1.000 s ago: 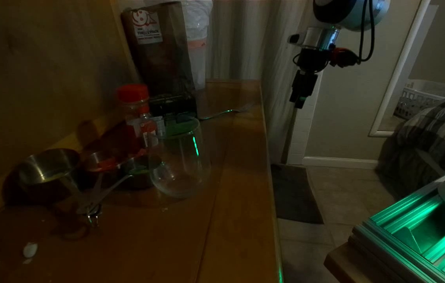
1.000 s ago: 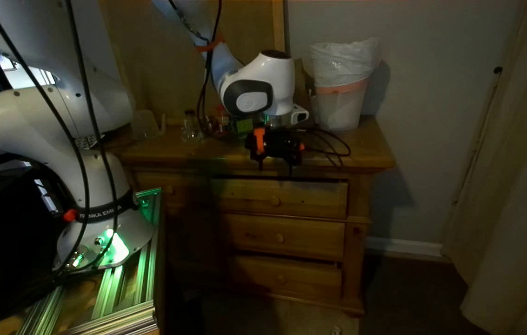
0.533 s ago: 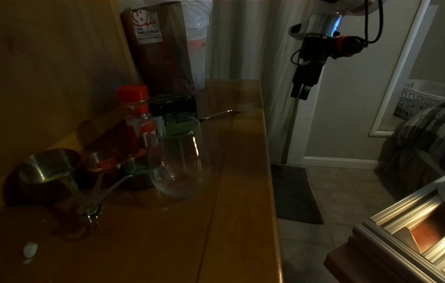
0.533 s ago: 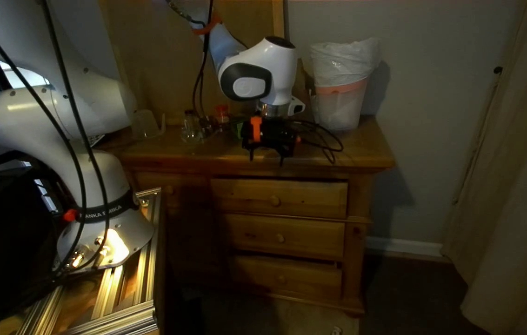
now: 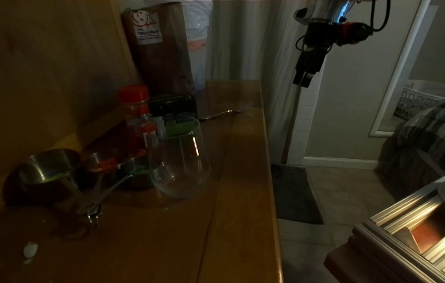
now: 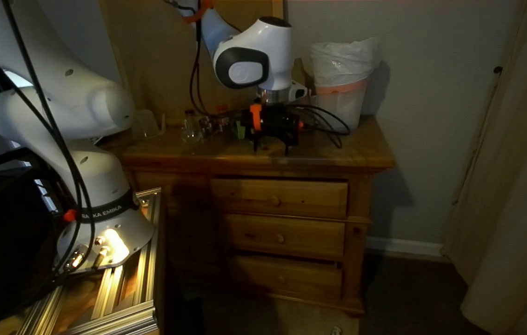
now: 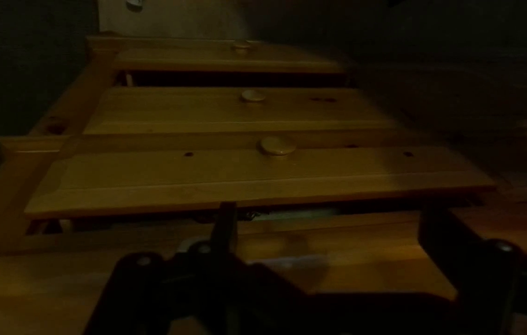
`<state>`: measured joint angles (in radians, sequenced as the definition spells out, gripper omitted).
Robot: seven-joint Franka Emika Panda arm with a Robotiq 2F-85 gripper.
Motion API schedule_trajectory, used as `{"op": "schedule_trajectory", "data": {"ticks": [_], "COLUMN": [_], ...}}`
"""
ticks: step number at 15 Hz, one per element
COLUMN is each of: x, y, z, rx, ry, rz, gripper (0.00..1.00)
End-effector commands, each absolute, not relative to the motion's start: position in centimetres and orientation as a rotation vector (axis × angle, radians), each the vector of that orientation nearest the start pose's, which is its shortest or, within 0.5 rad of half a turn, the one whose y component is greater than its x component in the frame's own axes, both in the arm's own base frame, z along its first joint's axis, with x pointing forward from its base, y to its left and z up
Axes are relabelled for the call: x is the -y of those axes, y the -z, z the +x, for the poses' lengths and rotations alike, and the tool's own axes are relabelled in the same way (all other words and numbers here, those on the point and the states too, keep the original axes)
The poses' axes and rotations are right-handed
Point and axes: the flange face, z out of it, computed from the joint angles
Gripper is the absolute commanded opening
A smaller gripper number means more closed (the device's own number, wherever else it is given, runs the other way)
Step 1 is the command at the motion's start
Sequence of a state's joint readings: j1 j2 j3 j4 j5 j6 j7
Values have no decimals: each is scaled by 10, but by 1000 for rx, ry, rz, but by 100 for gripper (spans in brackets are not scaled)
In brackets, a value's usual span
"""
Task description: Open the first top drawer, then put the plastic in the drawer and close the drawer
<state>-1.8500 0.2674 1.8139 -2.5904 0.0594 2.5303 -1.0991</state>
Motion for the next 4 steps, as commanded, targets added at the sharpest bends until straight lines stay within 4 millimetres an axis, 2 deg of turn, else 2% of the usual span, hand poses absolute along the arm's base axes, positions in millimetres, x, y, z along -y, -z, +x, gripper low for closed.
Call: {"op": "schedule_trajectory", "data": {"ticks": [1,4], "x": [0,1], "y": [-285,-286], "z": [440,440], "rx": [1412,1412], "ry": [231,233], "rz": [-2519,-2520], "gripper": [100,100]}}
